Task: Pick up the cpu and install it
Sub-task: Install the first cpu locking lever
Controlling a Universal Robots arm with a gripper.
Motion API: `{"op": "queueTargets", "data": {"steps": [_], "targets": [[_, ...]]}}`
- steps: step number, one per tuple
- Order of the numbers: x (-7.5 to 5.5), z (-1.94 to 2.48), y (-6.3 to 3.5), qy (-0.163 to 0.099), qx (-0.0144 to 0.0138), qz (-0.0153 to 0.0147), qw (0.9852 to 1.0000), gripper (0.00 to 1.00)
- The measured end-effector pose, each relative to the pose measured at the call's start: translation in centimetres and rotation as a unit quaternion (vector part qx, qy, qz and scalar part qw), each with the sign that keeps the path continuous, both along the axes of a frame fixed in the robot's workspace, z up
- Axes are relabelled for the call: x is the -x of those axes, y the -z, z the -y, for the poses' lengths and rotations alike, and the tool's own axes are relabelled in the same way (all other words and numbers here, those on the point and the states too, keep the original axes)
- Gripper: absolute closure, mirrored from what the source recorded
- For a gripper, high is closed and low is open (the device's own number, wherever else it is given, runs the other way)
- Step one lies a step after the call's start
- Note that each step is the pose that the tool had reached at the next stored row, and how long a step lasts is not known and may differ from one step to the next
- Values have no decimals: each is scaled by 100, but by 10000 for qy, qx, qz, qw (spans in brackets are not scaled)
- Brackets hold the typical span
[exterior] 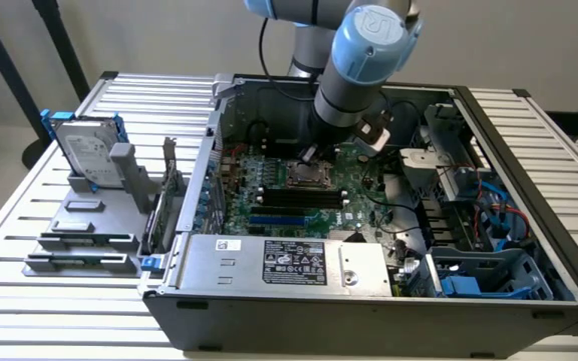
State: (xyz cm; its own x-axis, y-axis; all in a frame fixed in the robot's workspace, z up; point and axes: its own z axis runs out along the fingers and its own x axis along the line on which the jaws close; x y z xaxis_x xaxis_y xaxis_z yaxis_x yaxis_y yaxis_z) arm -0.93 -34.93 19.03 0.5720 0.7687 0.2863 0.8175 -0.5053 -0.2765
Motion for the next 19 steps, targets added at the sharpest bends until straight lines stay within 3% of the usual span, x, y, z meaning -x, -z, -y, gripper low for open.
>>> {"op": "queueTargets", "data": {"steps": [6, 8, 15, 19], "targets": [[-1, 16, 20, -72, -88, 67, 9999, 89], [-2, 23, 21, -82, -119, 70, 9999, 89], [13, 68, -114, -82, -123, 69, 9999, 89], [55, 143, -195, -82, -125, 69, 9999, 89]]}}
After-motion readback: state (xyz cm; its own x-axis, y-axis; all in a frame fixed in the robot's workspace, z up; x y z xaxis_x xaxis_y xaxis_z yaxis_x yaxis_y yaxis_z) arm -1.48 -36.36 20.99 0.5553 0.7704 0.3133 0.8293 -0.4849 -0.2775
